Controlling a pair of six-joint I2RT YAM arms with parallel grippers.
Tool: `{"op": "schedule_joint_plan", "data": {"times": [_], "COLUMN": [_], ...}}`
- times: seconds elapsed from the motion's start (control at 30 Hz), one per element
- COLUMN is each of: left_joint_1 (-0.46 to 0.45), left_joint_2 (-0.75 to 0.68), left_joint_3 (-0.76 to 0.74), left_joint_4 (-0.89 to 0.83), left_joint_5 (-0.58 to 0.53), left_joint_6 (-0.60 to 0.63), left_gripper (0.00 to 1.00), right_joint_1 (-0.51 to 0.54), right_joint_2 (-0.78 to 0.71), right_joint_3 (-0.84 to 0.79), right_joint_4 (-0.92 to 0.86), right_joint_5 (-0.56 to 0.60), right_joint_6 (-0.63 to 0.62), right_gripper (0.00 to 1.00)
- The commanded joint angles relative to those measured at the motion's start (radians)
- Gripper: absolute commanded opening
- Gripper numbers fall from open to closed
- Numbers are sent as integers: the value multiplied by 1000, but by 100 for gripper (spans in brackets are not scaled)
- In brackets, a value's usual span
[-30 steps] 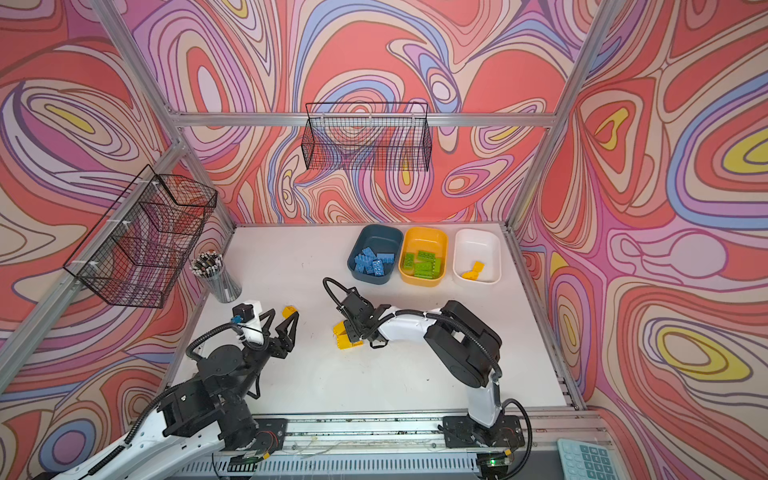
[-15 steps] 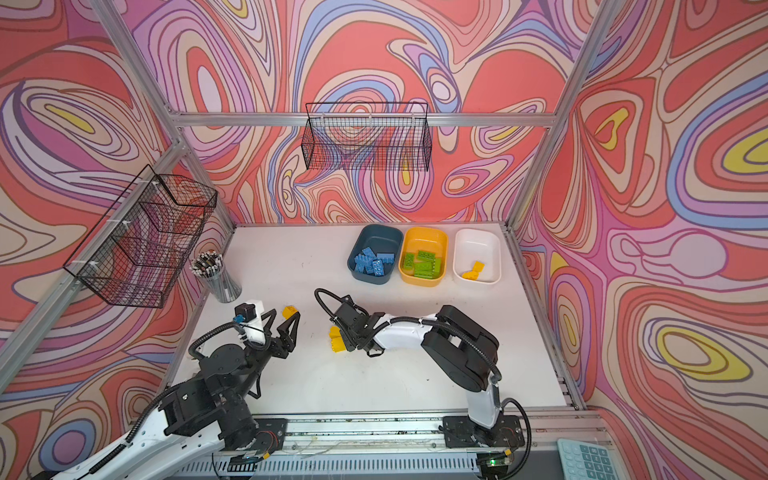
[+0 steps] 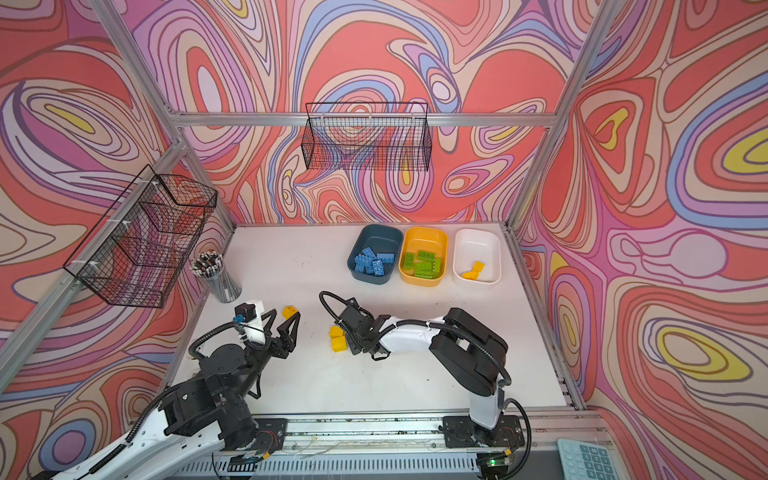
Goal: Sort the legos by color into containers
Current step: 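Lower the right gripper and grasp a small yellow 2x2 brick, then carry the yellow 2x2 brick with the right gripper into the white bin and release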
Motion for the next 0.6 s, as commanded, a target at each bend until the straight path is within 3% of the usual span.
{"op": "schedule_joint_plan", "data": {"times": [0.0,0.3,0.57], "left_joint_1": [1,1,2], "left_joint_2": [-9,-16,-44], "left_joint_3": [5,13,30], "left_joint_4": [-9,-22,-71], "left_joint_5": [4,12,26], "left_joint_6": [-14,-20,-48], "left_gripper": [68,68,68], "right_joint_1": [18,19,16], "right_joint_2": [-53,-73,-118], "right_joint_3": [-27,-61,-22], "right_joint_4": [-19,-20,-64], "right_joint_5": [6,21,44], "right_joint_6": [18,46,46], "right_gripper": [58,42,37]}}
